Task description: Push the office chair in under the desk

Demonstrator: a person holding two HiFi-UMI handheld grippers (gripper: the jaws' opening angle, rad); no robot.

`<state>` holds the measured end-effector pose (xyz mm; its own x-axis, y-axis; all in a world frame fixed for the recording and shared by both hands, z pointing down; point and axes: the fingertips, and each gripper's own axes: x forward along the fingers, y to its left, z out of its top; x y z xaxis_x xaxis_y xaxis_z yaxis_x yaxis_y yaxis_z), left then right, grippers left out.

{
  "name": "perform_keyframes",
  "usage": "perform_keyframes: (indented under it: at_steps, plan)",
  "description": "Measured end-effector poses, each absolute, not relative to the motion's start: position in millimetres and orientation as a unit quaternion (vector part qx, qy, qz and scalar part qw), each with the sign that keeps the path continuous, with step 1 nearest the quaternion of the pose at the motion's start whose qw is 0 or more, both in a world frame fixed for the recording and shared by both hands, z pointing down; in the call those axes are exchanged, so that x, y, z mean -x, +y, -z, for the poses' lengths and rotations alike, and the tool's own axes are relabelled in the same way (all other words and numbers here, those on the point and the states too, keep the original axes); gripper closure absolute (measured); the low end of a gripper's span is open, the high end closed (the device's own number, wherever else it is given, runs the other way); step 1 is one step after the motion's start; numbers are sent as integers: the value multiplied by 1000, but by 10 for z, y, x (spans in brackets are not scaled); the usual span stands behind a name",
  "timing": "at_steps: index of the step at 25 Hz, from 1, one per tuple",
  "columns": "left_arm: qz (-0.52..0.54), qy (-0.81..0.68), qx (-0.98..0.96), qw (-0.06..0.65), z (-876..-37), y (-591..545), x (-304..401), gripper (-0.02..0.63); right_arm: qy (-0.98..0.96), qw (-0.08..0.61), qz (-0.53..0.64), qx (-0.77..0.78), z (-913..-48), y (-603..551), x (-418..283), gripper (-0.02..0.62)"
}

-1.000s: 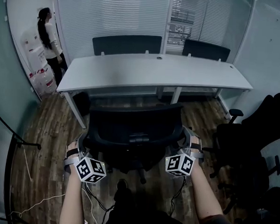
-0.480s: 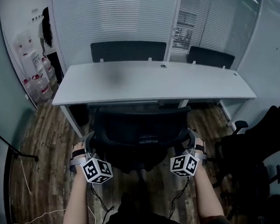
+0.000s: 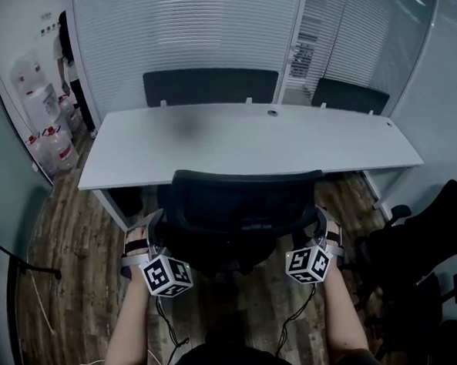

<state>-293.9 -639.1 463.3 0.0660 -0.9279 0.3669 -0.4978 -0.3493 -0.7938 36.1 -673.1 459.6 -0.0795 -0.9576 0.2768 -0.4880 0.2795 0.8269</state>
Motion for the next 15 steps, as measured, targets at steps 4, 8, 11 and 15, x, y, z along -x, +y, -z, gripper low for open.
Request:
perform_keyframes:
  at_steps: [4,8,11,15]
  plan:
    - [440,515,693,246,-4713,-6549,2947,342,-674,416,281,-542,-4677,-6863,-359,301]
    - [436,515,694,252,-4788,-6620,2910,342,-669,415,287,-546,-4744,-6909,-400,301]
    - [435,514,694,256,-4819,-6669,2908,342,-667,417,288,-546,-4778,-6946,-408,301]
    - [441,509,696,250,-4757,-7122,3038,342,-667,427,278,-544,-4726,-7392,-282,301]
